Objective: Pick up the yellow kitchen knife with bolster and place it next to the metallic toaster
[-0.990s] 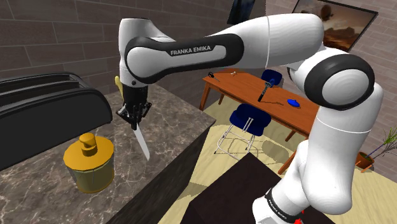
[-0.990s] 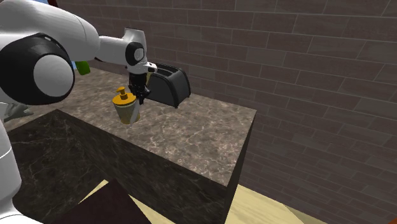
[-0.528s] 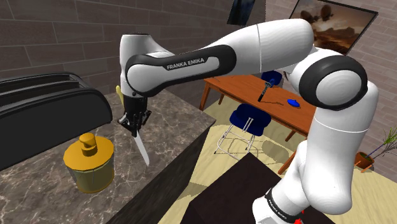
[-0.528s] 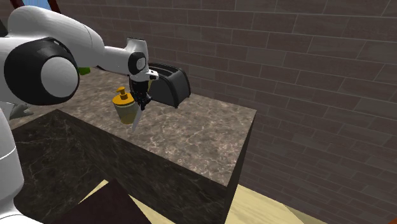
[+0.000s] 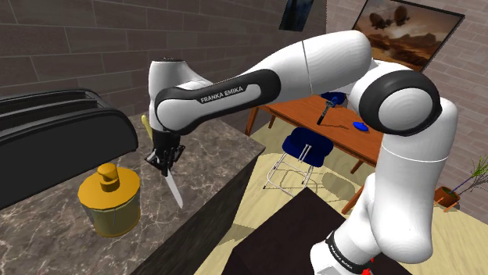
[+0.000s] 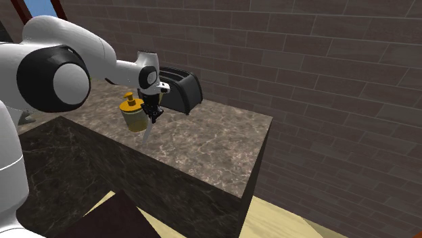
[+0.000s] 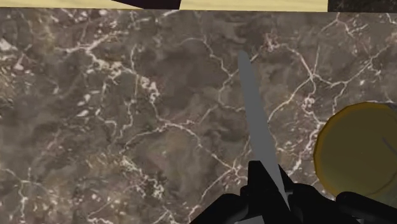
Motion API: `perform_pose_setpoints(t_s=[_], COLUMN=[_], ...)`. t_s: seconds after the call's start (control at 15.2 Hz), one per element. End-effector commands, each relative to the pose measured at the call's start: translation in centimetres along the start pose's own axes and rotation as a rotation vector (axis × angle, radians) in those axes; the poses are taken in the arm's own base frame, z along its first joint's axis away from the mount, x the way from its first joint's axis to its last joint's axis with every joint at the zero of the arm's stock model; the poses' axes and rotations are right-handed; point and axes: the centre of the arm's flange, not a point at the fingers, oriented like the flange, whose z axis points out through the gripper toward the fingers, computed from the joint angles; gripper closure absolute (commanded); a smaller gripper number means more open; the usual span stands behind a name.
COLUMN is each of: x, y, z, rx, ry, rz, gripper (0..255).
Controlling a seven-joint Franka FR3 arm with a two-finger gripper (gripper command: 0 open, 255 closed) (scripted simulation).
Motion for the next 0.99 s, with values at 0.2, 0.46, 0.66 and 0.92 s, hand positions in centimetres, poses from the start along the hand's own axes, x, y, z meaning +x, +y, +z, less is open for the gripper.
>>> perform_pose_setpoints(t_s=[0.2, 0.46, 0.66, 0.92], x=[0.2, 0.4, 0.6, 0.6], y=[0.1, 0.3, 0.4, 0.4], z=[2.9, 5.0, 6.6, 6.8], rx=[-0.002, -0.002, -0.002, -0.002], ry=[-0.009, -0.009, -0.009, -0.009], rz=[-0.002, -0.002, -0.002, -0.002], gripper=[255, 255, 255, 255])
